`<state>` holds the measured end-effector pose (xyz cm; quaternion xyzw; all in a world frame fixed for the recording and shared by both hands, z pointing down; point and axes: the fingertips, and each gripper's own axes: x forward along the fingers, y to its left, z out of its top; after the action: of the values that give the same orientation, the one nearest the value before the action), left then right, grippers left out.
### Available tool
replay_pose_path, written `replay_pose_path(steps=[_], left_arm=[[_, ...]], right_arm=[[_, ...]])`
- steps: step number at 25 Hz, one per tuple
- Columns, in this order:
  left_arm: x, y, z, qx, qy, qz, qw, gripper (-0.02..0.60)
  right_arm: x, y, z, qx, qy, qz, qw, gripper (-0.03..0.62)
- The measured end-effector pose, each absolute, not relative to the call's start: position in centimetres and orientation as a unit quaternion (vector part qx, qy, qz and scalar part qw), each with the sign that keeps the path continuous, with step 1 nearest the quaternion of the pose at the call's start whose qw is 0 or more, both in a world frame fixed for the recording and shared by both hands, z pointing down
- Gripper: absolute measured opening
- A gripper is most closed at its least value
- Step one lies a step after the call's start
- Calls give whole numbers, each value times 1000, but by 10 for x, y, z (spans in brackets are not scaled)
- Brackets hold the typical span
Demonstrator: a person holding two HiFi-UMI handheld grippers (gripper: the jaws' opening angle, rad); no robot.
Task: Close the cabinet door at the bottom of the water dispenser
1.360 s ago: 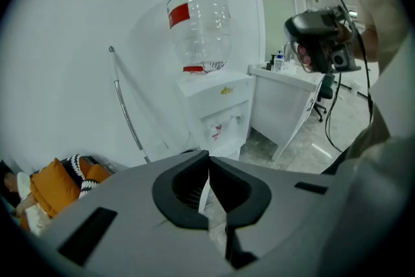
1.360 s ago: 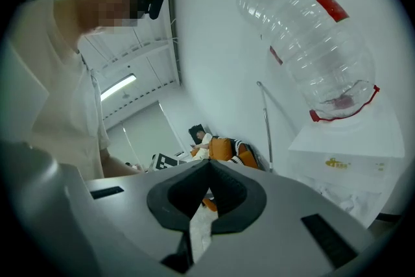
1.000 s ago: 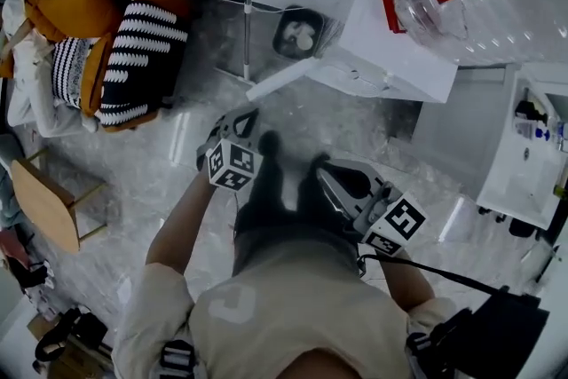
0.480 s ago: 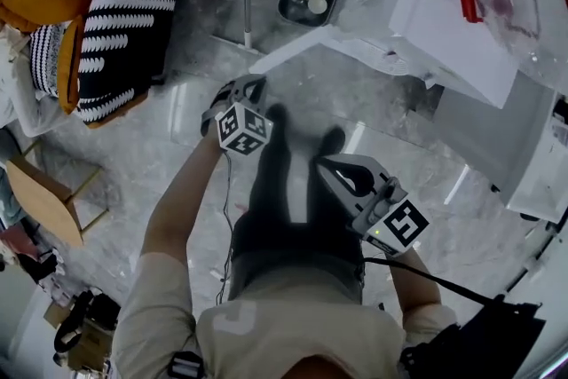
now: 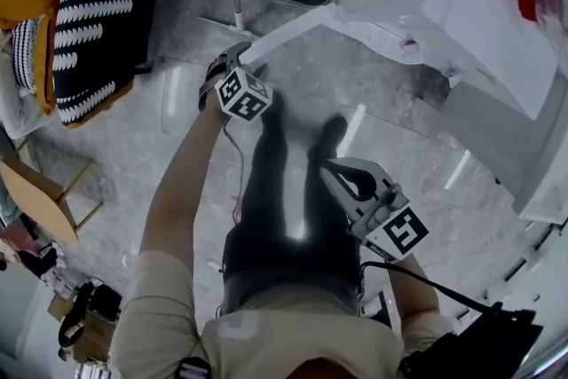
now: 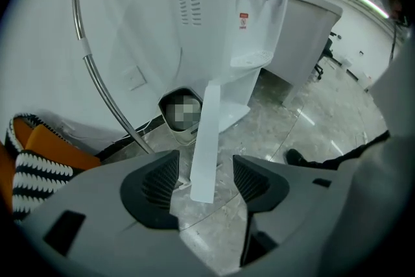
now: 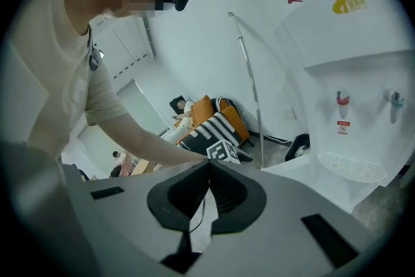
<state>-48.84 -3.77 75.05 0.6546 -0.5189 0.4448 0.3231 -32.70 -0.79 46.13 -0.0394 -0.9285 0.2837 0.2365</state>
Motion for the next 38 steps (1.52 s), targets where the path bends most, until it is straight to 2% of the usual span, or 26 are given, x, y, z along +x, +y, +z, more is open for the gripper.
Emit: replay_pose_path(steps=[5, 14, 20, 23, 38], left_arm=[[-499, -48, 775, 642, -508, 483, 310, 233], [-502, -34, 820, 622, -475, 524, 337, 232], [-505, -25, 834, 605, -482, 525, 355, 231], [-506, -22, 836, 598, -492, 521, 359, 186], [-461, -8, 835, 614, -486, 487, 387, 190]], right_arm=[[-321, -12, 473, -32, -928, 280, 242, 11], [-304, -20, 492, -1, -925, 286, 249, 11], [-293, -17, 498, 13, -923, 291, 250, 11], [-287, -14, 503, 24, -921, 294, 253, 11], [-267, -15, 504, 53, -920, 306, 238, 11]])
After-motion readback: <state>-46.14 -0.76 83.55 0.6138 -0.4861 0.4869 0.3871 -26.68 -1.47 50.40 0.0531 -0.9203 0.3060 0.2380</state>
